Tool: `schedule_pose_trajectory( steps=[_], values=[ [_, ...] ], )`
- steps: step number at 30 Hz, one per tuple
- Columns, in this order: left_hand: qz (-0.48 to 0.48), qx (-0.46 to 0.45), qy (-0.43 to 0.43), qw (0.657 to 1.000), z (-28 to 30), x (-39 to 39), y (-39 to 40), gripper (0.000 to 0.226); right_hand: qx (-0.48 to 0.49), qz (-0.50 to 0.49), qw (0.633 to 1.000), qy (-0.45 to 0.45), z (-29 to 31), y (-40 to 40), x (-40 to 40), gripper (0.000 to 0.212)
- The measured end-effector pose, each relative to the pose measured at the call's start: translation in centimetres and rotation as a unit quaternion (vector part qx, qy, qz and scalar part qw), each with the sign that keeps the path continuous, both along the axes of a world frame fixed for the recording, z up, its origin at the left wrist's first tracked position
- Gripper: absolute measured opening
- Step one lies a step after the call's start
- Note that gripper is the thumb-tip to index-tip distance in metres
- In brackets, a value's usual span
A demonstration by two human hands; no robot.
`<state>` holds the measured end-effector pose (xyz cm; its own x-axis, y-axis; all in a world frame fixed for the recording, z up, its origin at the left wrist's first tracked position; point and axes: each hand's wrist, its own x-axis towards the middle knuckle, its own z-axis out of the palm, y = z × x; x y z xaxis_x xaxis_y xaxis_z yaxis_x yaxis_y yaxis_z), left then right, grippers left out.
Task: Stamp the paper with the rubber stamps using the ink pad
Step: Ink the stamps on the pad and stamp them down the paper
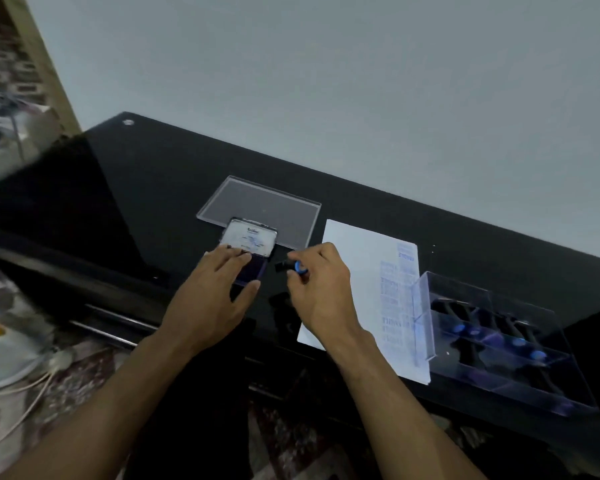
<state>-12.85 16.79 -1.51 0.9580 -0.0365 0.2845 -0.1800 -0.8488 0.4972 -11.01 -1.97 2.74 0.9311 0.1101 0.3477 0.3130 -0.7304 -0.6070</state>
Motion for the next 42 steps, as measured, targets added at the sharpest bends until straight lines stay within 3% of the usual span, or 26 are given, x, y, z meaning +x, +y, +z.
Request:
schedule_pose_trajectory(
  steps=[6, 18, 25, 42],
  values=[
    [0.037, -0.004, 0.018, 0.999, -1.5, 0.4, 3.6, 0.055, -0.016, 0.042, 0.999, 0.031, 0.4, 3.6, 1.4, 0.033],
    [0.044, 0.052, 0.04, 0.997, -4.6, 2.9, 7.4, 0.058, -0.081, 0.087, 0.992, 0.043, 0.8, 6.4, 4.5, 0.025],
    [0.034, 0.061, 0.034, 0.997, -5.5, 3.0, 7.9, 0.067, -0.119, 0.11, 0.986, 0.035, 1.1, 7.3, 5.2, 0.026],
    [0.043, 0.081, 0.013, 0.996, -6.2, 3.1, 7.6, 0.065, -0.153, 0.125, 0.978, 0.065, 1.4, 7.6, 5.2, 0.023]
  ],
)
